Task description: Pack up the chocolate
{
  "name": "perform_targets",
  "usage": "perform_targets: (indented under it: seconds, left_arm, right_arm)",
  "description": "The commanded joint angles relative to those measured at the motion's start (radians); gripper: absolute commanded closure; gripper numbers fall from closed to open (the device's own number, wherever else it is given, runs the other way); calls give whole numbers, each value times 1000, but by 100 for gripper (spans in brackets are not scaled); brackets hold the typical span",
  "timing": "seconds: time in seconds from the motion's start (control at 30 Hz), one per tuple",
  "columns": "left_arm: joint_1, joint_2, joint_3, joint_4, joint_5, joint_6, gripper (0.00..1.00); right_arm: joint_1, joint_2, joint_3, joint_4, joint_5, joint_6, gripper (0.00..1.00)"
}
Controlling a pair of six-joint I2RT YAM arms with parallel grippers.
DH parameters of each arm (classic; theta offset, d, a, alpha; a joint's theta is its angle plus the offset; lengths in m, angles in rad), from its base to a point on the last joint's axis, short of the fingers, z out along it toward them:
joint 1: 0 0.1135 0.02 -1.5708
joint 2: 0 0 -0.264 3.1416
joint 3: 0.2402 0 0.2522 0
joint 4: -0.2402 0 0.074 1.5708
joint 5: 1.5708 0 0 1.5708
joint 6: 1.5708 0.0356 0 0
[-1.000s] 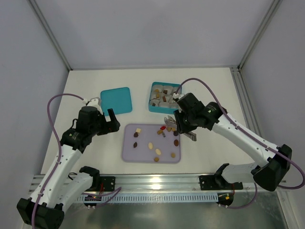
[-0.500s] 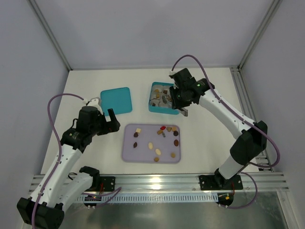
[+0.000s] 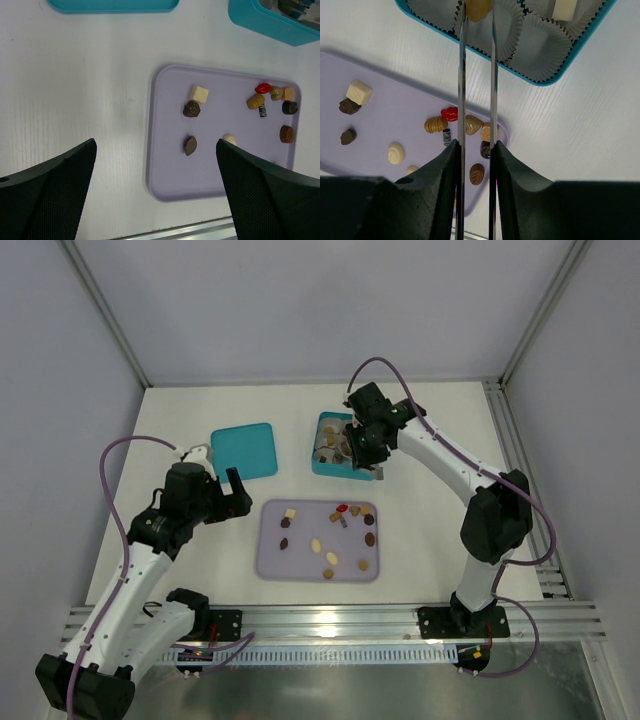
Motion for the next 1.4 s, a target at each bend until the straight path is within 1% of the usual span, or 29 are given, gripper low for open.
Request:
perform_targets:
  seconds: [0.0,0.43,1.1,1.2,1.37]
  left_arm:
    - [-2,-3,9,15,-5,5,0]
    - [-2,-2,9,15,-5,5,0]
    - [-3,-6,9,15,-6,5,0]
    - [-3,-5,9,13,-8,5,0]
    - [-3,-6,9,15,-9,4,0]
  right_arm:
    - [-6,2,33,33,-13,-20,70]
    - [-12,-8,-11,42,-17,-25,69]
    - [-13,-41,-36,41,-17,-31,69]
    - [-13,-42,-31,41,-17,-31,65]
    - [-12,-45,-24,38,-17,-31,65]
